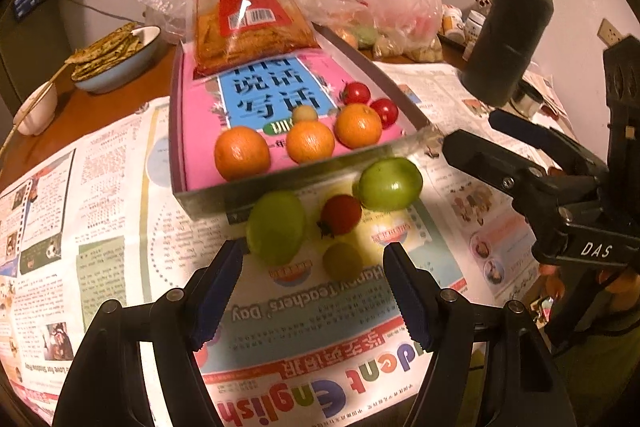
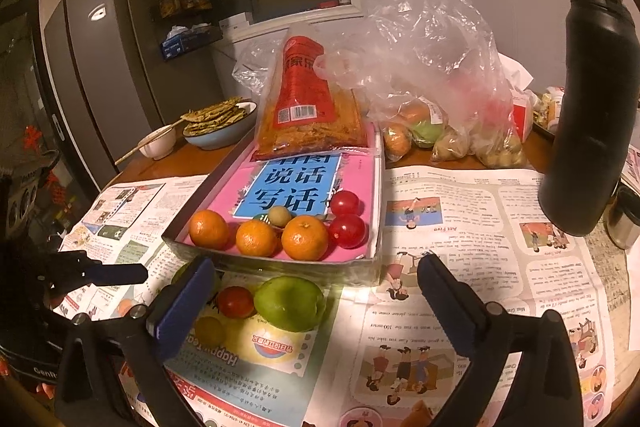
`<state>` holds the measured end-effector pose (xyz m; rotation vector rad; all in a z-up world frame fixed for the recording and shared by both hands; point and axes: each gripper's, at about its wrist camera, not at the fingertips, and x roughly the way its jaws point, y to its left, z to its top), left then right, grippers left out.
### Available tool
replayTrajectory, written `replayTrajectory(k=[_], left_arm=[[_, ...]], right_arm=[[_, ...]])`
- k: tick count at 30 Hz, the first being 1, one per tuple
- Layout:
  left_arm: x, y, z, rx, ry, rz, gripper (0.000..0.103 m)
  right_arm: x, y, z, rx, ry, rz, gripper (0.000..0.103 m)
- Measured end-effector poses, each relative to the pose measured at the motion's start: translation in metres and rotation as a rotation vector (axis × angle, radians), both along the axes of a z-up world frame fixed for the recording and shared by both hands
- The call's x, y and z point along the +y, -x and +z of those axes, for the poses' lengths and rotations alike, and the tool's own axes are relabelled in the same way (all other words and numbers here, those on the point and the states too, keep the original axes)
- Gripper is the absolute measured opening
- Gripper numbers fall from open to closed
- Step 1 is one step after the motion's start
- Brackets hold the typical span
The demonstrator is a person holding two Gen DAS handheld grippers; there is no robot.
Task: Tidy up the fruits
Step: 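Grasp a green apple with the right gripper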
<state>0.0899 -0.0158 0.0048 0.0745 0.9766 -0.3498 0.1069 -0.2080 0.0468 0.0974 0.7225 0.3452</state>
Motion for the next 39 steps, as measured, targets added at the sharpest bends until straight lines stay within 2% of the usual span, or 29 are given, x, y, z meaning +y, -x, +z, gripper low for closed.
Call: replayTrajectory(k=[11,20,23,26,30,35,38,39], left_arm=[[-0.007,0.007,-0.024,0.056,-0.011,-0.037,0.074],[-0.012,0.001,-0.035,0.097,0.042,-0.048,0.074],[-0.013,-0.002,-0.037,0.104,0.052,-0.048,0.073],[-0.014,-0.006,-0.039,0.113,0.065,-0.044,0.064],[-0.016,-0.008,-0.040,0.106,0.064,-0.047,0.064],[-0.017,-0.011,-0.041,0.098,0.062,-0.042,0.056],[-0.017,-0.013,-0.041,0.097,0.061,-0.041,0.050],[-0.018,-0.014,-0.041,0.096,0.061,-0.040,0.049]], right_arm=[[0.009,-0.005,-0.032,0.112,0.055,0.035,0.102],[0.013,-0.021,-0.053,0.179,0.032,0.033,0.098],[0.017,-0.025,-0.056,0.180,0.038,0.038,0.092],[0.018,-0.028,-0.059,0.189,0.024,0.054,0.087],[0.021,-0.029,-0.061,0.189,0.002,0.077,0.079],[0.027,-0.032,-0.065,0.204,-0.025,0.119,0.064],[0.029,-0.029,-0.065,0.198,-0.028,0.141,0.049],[0.029,-0.028,-0.065,0.200,-0.033,0.140,0.048]])
